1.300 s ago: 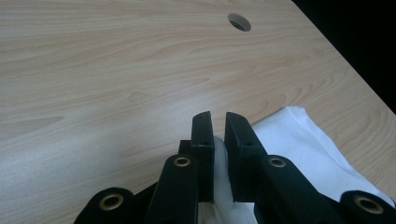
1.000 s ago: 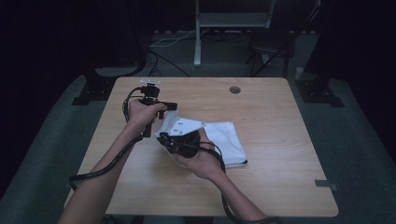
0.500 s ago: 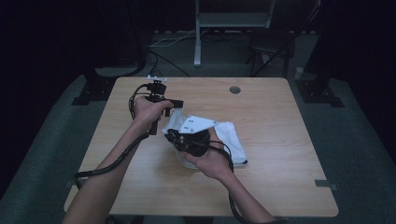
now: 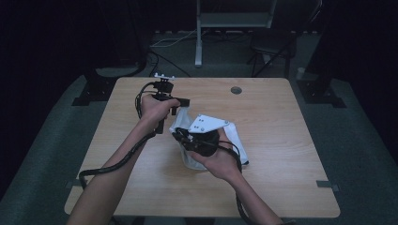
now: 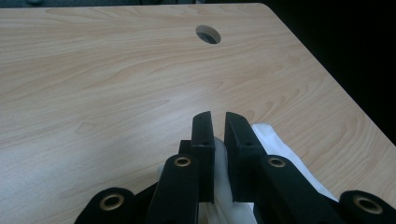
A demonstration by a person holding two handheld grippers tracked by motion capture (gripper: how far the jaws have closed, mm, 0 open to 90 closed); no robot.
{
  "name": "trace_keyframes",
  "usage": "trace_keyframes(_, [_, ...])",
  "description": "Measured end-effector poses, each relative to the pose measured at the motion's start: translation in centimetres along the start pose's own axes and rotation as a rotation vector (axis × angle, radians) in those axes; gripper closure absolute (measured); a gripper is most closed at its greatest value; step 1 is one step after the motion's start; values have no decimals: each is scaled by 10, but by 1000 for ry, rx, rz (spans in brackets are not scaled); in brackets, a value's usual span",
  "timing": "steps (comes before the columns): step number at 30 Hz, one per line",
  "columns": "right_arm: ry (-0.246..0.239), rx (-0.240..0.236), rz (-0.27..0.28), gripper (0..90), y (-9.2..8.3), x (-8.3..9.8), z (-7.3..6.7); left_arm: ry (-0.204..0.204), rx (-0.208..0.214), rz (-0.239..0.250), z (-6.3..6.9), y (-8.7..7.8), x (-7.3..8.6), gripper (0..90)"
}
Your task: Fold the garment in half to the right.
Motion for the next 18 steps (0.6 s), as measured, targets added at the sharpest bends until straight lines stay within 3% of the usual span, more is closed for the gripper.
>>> trace_keyframes(11, [12, 17, 6, 792, -14, 7, 8, -11, 14, -1, 8, 10, -1, 828])
trace_keyframes(18, [18, 27, 6, 792, -22, 12, 12, 6, 27, -3, 17, 17, -1, 830])
Point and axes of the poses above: each handheld gripper's, and its own axes: y roughly forward along the jaws, x roughly out of its underside, z roughly to its right, the point moved 1 cm from there along y, roughly forward along the jaws, and after that the axes turned 2 degrees about x, right-handed, at the moved point
